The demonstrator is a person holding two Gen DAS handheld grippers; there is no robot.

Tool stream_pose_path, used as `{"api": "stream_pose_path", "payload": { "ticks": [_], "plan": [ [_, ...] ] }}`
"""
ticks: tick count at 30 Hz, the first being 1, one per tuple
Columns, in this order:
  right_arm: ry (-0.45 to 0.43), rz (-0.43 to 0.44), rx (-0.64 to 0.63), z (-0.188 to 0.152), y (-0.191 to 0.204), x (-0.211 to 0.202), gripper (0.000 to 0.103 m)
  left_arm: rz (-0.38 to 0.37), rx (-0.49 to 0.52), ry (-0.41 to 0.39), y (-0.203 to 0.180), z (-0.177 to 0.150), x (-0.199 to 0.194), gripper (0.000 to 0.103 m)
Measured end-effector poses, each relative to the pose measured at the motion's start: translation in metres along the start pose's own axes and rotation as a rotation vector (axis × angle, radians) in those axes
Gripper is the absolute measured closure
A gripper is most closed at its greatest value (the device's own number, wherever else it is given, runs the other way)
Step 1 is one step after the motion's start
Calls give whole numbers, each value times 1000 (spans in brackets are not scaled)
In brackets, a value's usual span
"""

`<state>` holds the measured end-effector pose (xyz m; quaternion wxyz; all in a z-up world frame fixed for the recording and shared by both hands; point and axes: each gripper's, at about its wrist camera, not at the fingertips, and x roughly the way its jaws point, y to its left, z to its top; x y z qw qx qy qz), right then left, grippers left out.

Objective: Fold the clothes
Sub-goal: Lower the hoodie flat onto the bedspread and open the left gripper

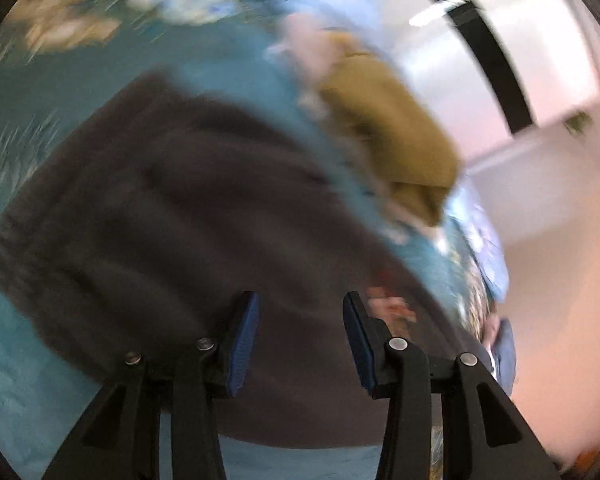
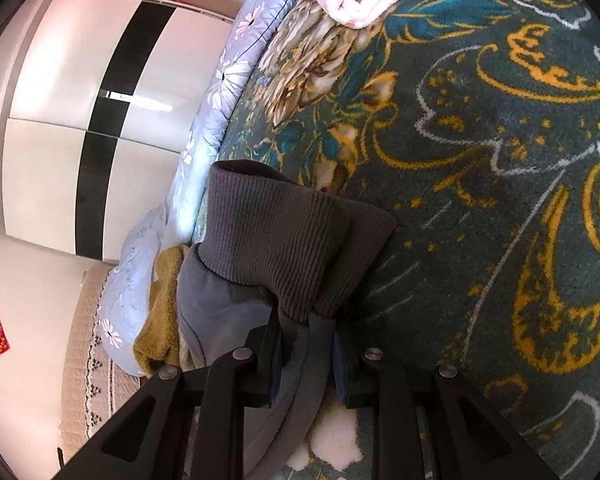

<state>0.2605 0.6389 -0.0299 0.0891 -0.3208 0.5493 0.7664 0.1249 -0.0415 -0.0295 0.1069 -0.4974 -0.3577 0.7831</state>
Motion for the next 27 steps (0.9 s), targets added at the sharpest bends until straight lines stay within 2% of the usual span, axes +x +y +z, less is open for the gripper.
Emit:
{"api": "stream_pose_path", "payload": {
  "ticks": [2, 5, 11, 15, 17, 19, 22, 25, 27],
  "plan": [
    [7, -2, -6, 5, -1, 3, 81, -25, -57, 11, 20, -8, 2, 72],
    [11, -3, -13, 6, 0, 4, 80, -58, -80, 14, 31, -9, -1, 74],
    [15, -25, -103, 14, 12, -22, 63, -56, -66, 26, 30, -10, -4, 73],
    [-117, -88, -134, 29, 19, -61, 62, -53, -54, 24, 25, -17, -9, 72],
    [-131, -57, -166, 29, 34, -66, 62, -46, -44, 24, 22, -20, -9, 71],
    [-89, -26, -260, 22, 63, -52, 62, -42, -30, 27, 19, -21, -8, 70],
    [3, -45, -463, -8, 112, -14, 62, -46, -25, 24, 12, -21, -6, 69],
    [71, -71, -607, -28, 140, 23, 62, -60, -31, 22, 14, -21, -8, 69],
    [80, -123, -627, -27, 138, 35, 62, -69, -30, 23, 16, -21, -8, 69]
  ]
}}
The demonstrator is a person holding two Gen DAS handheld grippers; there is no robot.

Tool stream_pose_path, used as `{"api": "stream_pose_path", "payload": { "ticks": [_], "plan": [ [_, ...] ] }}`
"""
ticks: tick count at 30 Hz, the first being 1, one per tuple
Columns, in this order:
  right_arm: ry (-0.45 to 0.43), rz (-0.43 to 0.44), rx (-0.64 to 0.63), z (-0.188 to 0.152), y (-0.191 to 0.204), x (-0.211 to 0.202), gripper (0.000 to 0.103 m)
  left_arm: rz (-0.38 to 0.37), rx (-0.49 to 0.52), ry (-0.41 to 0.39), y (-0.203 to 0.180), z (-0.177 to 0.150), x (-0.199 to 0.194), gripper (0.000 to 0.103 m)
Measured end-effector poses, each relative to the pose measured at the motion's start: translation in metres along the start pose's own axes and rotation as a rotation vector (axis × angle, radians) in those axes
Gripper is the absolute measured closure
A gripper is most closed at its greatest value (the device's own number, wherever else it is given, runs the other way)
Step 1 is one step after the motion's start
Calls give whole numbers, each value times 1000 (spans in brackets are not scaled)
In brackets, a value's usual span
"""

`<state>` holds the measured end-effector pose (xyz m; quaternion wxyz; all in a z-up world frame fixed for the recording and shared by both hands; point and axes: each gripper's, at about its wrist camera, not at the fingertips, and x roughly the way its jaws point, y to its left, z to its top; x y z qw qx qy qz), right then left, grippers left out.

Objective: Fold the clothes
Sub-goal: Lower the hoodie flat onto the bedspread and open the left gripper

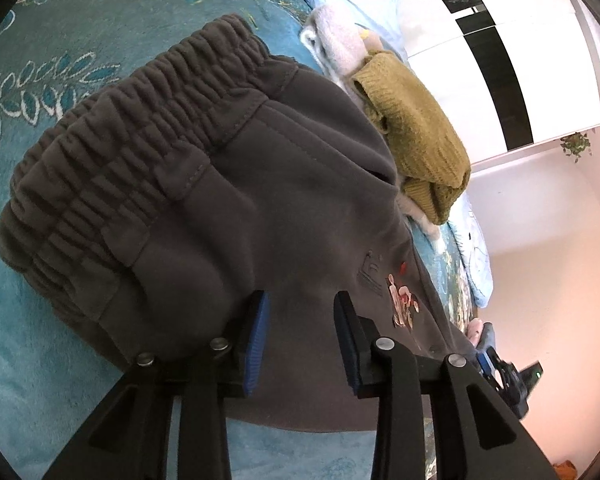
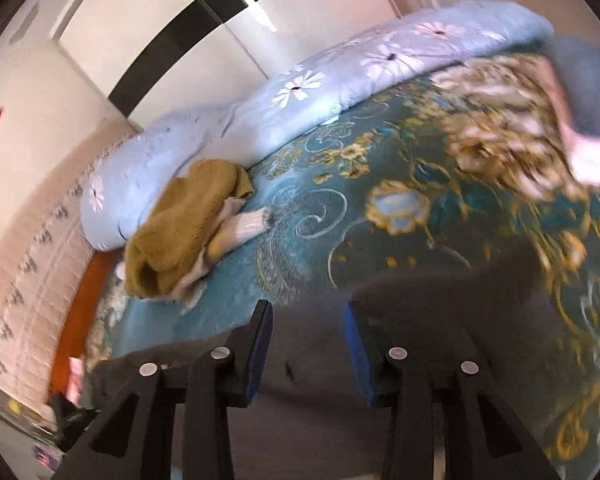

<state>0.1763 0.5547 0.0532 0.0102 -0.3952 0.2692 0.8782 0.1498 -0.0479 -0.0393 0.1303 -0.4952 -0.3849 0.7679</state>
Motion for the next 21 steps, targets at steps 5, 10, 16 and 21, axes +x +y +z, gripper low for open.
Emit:
{"api": "stream_pose_path", "payload": {
  "ticks": [5, 10, 16, 21],
  "plan": [
    [31, -69, 94, -4, -50, 7, 66, -14, 2, 10, 2, 2, 3, 69],
    [13, -42, 154, 1, -67, 10, 68, -20, -1, 12, 3, 2, 4, 69],
    [39, -81, 194, -5, -82, 28, 83, -23, -3, 12, 0, 2, 9, 69],
    [37, -67, 234, -5, -80, 20, 81, -11, 3, 9, -4, 1, 10, 68]
  ]
}}
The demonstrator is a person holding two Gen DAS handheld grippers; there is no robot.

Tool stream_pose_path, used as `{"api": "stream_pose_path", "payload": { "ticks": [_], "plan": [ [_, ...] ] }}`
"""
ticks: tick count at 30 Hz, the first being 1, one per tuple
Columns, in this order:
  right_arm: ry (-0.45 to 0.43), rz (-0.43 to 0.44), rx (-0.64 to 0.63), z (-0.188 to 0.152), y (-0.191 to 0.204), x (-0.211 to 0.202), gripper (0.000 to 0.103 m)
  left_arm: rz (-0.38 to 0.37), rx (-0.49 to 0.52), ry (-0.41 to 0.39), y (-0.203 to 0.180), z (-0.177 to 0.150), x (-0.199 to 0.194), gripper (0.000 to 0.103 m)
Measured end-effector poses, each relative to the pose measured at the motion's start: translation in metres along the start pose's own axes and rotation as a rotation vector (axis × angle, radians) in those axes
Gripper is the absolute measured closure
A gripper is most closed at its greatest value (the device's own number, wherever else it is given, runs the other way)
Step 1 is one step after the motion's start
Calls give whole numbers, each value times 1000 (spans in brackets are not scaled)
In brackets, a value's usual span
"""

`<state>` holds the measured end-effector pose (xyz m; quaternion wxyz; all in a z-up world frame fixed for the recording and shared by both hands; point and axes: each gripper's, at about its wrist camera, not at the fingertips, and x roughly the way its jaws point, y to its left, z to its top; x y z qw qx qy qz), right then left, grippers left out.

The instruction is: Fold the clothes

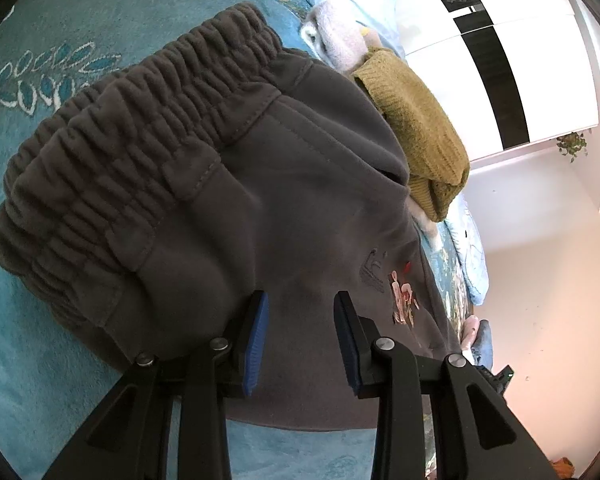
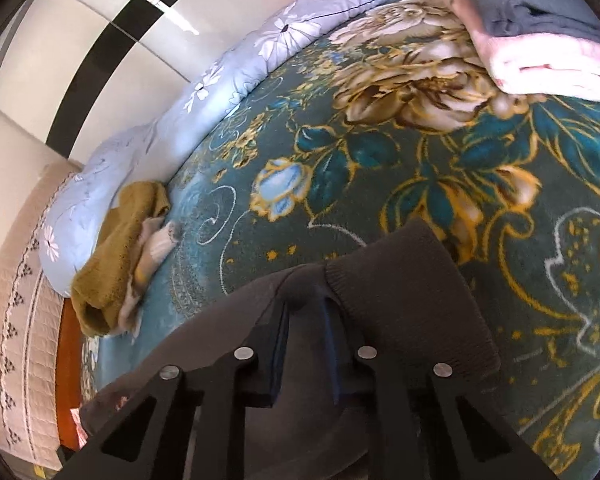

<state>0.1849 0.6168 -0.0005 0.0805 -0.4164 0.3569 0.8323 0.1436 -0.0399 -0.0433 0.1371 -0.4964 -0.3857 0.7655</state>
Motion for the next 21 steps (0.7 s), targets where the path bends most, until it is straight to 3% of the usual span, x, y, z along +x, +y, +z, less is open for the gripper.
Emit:
{"api": "stream_pose_path", "payload": {
  "ticks": [3, 7, 10, 13, 21],
  "plan": [
    [-27, 6, -51, -9, 21, -16, 77, 18, 21, 2, -10, 0, 5, 64],
    [-54, 95, -155, -33, 60, -40, 75, 45, 81, 10, -27, -6, 4, 57],
    [-51, 154, -249, -57, 91, -55, 73, 22, 149, 19, -47, -13, 2, 56],
    [-35, 207, -309, -84, 112, -61, 62, -2, 239, 37, -69, -21, 0, 54],
    [92, 224, -402, -155, 146, -33, 61, -110, 445, 207, -110, -55, 16, 53]
  ]
}}
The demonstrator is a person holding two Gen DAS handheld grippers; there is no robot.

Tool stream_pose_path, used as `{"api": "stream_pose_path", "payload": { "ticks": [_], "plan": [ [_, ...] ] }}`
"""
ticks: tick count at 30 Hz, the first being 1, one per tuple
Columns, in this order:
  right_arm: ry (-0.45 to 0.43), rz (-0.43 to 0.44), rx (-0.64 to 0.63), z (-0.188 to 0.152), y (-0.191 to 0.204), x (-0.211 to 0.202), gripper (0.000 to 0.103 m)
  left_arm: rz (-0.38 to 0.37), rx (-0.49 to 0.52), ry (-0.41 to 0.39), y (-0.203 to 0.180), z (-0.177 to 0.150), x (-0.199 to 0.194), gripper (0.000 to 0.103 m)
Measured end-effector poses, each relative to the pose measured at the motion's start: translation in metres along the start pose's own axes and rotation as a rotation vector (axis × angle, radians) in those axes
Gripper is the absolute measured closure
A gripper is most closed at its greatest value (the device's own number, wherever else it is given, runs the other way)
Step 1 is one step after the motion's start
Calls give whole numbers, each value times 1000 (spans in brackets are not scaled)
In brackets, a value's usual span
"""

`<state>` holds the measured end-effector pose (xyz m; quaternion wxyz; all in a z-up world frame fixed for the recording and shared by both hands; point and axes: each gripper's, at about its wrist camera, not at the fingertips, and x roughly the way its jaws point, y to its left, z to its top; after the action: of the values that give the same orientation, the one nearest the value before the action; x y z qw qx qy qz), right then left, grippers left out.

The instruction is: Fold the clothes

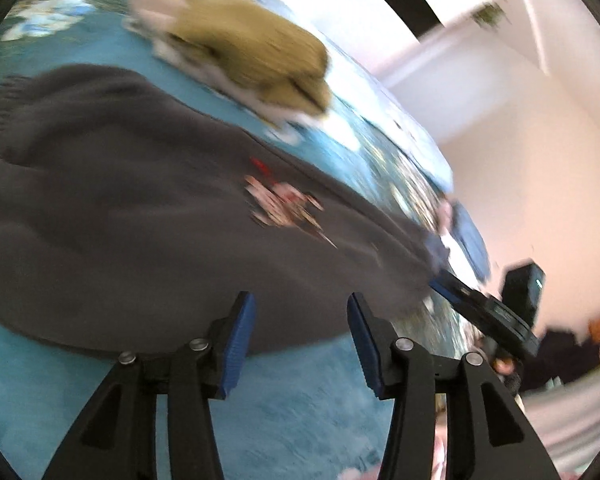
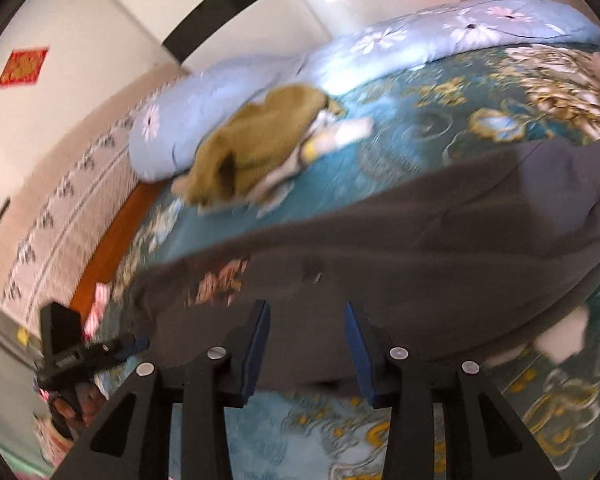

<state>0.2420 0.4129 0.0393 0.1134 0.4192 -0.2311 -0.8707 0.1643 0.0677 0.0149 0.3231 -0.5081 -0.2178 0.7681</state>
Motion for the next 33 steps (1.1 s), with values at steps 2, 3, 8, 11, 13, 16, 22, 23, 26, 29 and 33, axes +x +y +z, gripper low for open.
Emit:
{"api": "stream_pose_path", "payload": {
  "ticks": [2, 3, 8, 11, 13, 16, 22, 23, 26, 29, 33],
  "plan": [
    [24, 8, 2, -9, 4, 9, 61, -3, 5, 37, -4, -2, 17, 53],
    [35, 12, 8, -12, 5, 12, 61, 1, 3, 71, -2, -3, 23, 53],
    [71, 53, 4, -23, 11, 21, 61, -6, 32, 154, -2, -28, 20, 53],
    [87, 65, 8, -29, 12, 28, 61, -8, 53, 198, -7, -39, 15, 53],
    [92, 74, 12, -32, 12, 32, 61, 2, 42, 175, -3, -40, 15, 53],
    [103, 85, 5, -35, 16, 37, 59, -11, 31, 98, 0, -33, 13, 53],
    [141, 117, -77, -43, 39, 45, 55, -9, 43, 18, -8, -9, 10, 53],
    [149, 119, -100, -45, 44, 47, 52, -8, 44, 12, -11, -5, 14, 53],
    [172, 109, -181, -48, 63, 56, 46, -42, -7, 8, -7, 7, 10, 53],
    [173, 101, -220, -44, 72, 72, 41, -86, -78, 7, 4, 15, 8, 53],
    [167, 106, -254, -33, 81, 94, 36, -112, -137, 17, 12, 20, 9, 53]
  ]
}}
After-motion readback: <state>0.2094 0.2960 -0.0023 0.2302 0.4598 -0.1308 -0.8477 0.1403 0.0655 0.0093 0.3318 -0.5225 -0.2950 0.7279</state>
